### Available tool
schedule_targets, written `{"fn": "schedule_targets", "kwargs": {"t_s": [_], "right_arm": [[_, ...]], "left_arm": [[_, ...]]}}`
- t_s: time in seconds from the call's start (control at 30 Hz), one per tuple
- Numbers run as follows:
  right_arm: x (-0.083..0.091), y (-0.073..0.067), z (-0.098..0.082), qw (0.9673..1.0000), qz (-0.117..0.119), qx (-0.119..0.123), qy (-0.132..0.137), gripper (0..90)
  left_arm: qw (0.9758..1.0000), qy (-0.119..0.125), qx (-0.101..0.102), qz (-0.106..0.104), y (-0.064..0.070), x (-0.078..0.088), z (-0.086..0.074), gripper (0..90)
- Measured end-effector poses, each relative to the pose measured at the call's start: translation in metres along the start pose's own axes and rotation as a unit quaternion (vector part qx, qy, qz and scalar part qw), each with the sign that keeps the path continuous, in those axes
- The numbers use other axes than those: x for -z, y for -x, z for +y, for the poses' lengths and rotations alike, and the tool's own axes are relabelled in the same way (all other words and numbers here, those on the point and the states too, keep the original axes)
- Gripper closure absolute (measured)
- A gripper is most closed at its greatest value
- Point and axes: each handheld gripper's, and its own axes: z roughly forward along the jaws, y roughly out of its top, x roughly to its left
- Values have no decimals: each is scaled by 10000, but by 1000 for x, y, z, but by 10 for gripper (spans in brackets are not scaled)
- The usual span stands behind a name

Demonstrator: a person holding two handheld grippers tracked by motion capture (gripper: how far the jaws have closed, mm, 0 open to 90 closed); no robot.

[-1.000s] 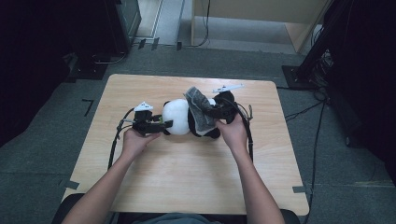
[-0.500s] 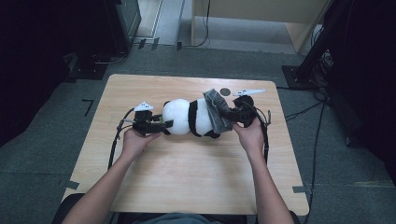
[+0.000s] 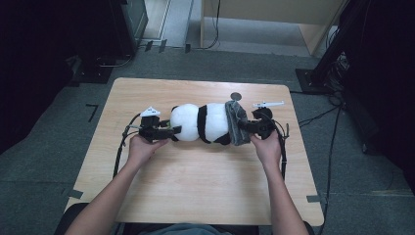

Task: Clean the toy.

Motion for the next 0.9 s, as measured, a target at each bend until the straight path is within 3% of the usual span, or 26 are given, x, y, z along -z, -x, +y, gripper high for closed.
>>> {"fn": "schedule_targets", "kwargs": {"t_s": [0.07, 0.2, 0.3, 0.43, 0.67, 0.73, 0.9], "right_arm": [[8, -1, 2, 9999, 96, -53, 106, 772], [28, -16, 11, 9989, 243, 102, 393, 776], [35, -34, 20, 9976, 402, 273, 502, 776], [32, -62, 33, 9948, 667, 558, 536, 776], [-6, -110, 51, 9893, 1064, 957, 296, 776], [-21, -119, 54, 9869, 1283, 942, 266, 776], [-57, -136, 60, 9850, 1507, 835, 47, 776]], "left_arm": [[10000, -7, -9, 0, 0, 0, 0, 344], [10000, -6, 1, 1, 0, 0, 0, 343], [10000, -3, 9, -3, 0, 0, 0, 342], [10000, -4, 5, -1, 0, 0, 0, 342], [10000, 2, -14, -6, 0, 0, 0, 343], [10000, 9, -9, -17, 0, 0, 0, 343], [10000, 18, -21, -4, 0, 0, 0, 342]]}}
